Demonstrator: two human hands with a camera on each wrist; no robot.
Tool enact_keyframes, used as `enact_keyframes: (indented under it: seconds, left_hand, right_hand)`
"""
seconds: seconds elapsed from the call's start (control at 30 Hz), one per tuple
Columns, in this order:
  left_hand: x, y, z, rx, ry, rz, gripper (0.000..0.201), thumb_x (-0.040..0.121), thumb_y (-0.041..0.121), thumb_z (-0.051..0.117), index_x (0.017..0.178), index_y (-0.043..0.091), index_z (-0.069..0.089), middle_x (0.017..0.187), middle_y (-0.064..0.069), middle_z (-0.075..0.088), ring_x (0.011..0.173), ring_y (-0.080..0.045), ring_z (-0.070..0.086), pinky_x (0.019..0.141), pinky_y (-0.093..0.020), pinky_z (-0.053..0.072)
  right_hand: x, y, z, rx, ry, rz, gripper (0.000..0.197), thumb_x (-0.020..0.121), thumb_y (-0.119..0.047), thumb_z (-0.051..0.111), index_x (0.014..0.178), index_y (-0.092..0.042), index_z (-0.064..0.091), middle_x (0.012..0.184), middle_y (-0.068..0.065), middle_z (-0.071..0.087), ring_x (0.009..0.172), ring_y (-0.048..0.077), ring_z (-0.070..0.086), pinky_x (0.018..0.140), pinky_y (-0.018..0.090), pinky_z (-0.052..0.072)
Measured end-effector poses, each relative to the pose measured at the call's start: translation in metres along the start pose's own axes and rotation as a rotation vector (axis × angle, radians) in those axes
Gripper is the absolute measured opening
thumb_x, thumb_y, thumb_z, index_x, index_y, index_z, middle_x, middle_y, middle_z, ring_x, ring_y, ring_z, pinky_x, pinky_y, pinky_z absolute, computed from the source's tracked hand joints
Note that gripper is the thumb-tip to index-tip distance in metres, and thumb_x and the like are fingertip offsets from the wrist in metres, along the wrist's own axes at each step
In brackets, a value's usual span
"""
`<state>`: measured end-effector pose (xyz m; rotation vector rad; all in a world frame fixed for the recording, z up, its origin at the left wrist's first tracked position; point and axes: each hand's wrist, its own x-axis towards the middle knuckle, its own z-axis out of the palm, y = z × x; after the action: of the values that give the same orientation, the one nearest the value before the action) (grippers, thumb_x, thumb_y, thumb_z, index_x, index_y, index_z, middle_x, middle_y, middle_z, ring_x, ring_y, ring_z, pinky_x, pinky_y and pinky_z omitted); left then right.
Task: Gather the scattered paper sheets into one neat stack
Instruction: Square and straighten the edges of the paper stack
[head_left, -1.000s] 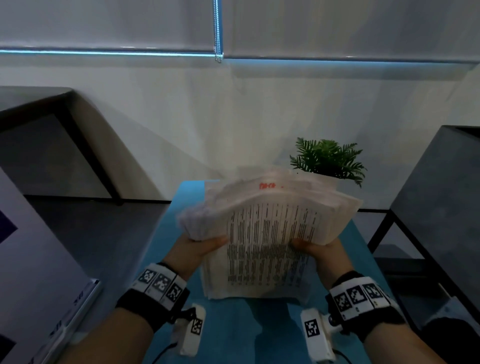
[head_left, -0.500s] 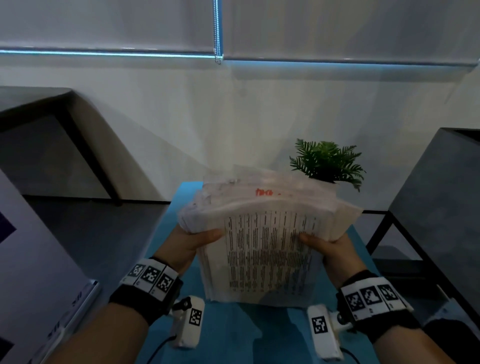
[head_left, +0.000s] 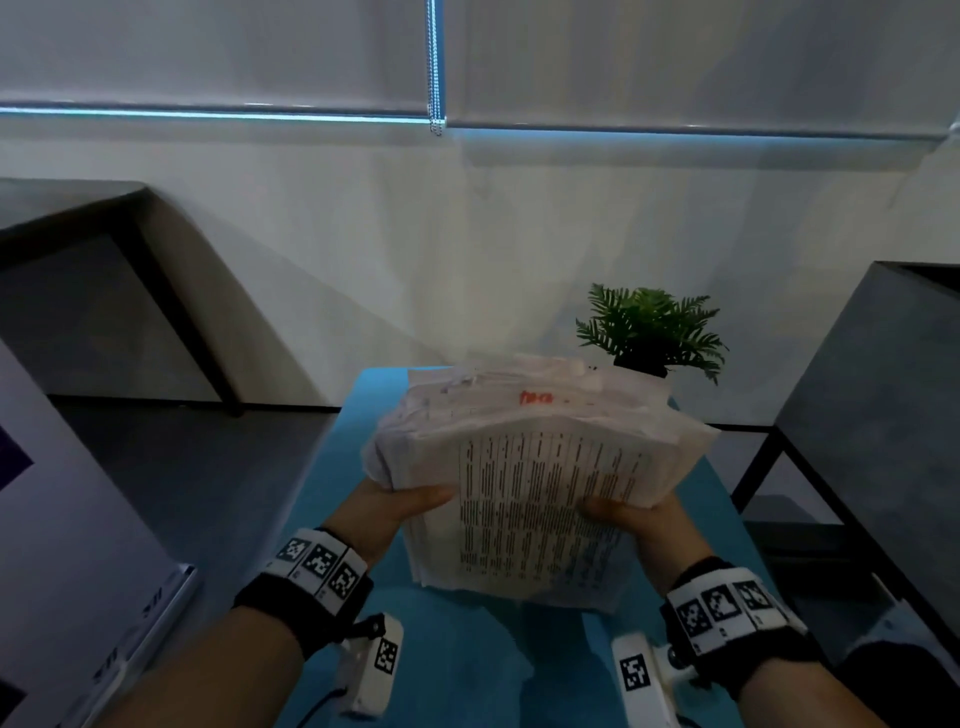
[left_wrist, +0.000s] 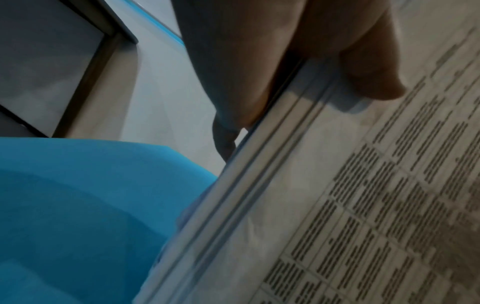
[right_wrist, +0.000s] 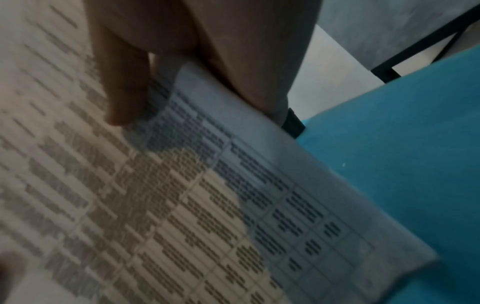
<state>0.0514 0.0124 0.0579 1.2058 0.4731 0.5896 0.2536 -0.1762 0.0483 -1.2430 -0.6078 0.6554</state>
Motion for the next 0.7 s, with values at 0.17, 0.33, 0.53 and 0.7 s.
enact_keyframes:
  seconds: [0.17,0.33,0.53,0.7]
  left_hand:
    - [0.006,0.004,0.004,-0.01,0.029,0.031,0.077,0.044,0.023,0.091,0.116,0.018,0.064,0.114,-0.006,0.071,0.108,-0.022,0.065,0.094,-0.042,0.05]
    - [0.008,0.0,0.002,0.023,0.071,0.061,0.083,0.038,0.029,0.093,0.115,0.019,0.065,0.111,-0.004,0.072,0.107,-0.021,0.066,0.089,-0.036,0.054]
    - [0.006,0.021,0.013,0.114,0.111,0.152,0.06,0.045,0.028,0.084,0.103,0.028,0.068,0.105,0.004,0.073,0.103,-0.017,0.067,0.089,-0.036,0.054]
    - [0.004,0.096,0.004,0.637,0.026,0.494,0.087,0.05,0.049,0.08,0.127,0.043,0.04,0.129,0.012,0.054,0.124,0.002,0.047,0.1,-0.024,0.041]
  right_hand:
    - [0.01,-0.002,0.005,-0.006,0.122,-0.079,0.05,0.056,-0.004,0.084,0.098,-0.019,0.062,0.107,0.011,0.067,0.1,0.025,0.064,0.086,0.041,0.054]
    - [0.004,0.01,0.004,-0.079,0.056,0.025,0.057,0.047,-0.009,0.09,0.096,-0.01,0.062,0.091,0.002,0.072,0.092,0.02,0.069,0.068,0.023,0.058]
    - [0.006,-0.017,0.012,-0.378,0.24,0.036,0.029,0.071,0.005,0.075,0.072,-0.018,0.056,0.077,-0.002,0.061,0.072,0.013,0.057,0.061,0.02,0.049]
    - [-0.005,-0.083,0.02,-0.912,0.128,-0.133,0.026,0.08,-0.007,0.066,0.057,-0.013,0.055,0.068,0.015,0.062,0.071,0.029,0.06,0.068,0.037,0.048]
